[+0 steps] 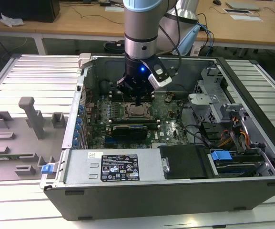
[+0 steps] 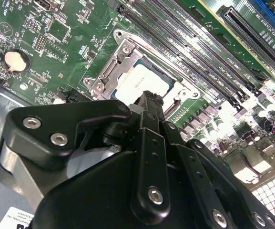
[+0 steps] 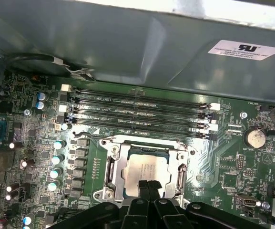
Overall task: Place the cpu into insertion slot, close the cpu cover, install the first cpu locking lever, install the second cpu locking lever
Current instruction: 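Install the first cpu locking lever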
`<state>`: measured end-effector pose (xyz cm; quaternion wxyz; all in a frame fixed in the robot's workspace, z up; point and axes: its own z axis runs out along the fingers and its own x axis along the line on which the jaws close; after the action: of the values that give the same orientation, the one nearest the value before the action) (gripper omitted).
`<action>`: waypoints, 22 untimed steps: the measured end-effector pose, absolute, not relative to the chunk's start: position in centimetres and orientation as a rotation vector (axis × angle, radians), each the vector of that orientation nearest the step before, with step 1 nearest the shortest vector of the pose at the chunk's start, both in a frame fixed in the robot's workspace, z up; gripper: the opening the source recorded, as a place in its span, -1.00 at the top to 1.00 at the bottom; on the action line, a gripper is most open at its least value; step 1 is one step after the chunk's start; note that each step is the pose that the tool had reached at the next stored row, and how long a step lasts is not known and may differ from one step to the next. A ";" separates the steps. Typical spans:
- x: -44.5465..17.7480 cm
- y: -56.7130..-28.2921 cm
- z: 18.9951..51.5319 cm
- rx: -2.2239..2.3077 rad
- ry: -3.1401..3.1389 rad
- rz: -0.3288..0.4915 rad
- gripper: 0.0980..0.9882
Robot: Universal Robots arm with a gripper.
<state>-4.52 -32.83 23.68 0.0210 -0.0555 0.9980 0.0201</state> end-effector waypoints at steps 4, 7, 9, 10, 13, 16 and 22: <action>-4.5 -32.8 23.7 -0.171 3.094 0.062 0.98; -4.5 -32.8 23.7 -0.171 3.094 0.062 0.98; -4.5 -32.8 23.7 -0.171 3.094 0.062 0.98; -4.5 -32.8 23.8 -0.171 3.094 0.062 0.98; -4.5 -32.8 24.3 -0.171 3.094 0.062 0.98; -4.5 -32.8 25.2 -0.171 3.094 0.062 0.98; -4.5 -32.8 26.5 -0.171 3.094 0.062 0.98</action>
<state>-4.52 -32.83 26.49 0.0210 -0.0552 0.9981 0.0200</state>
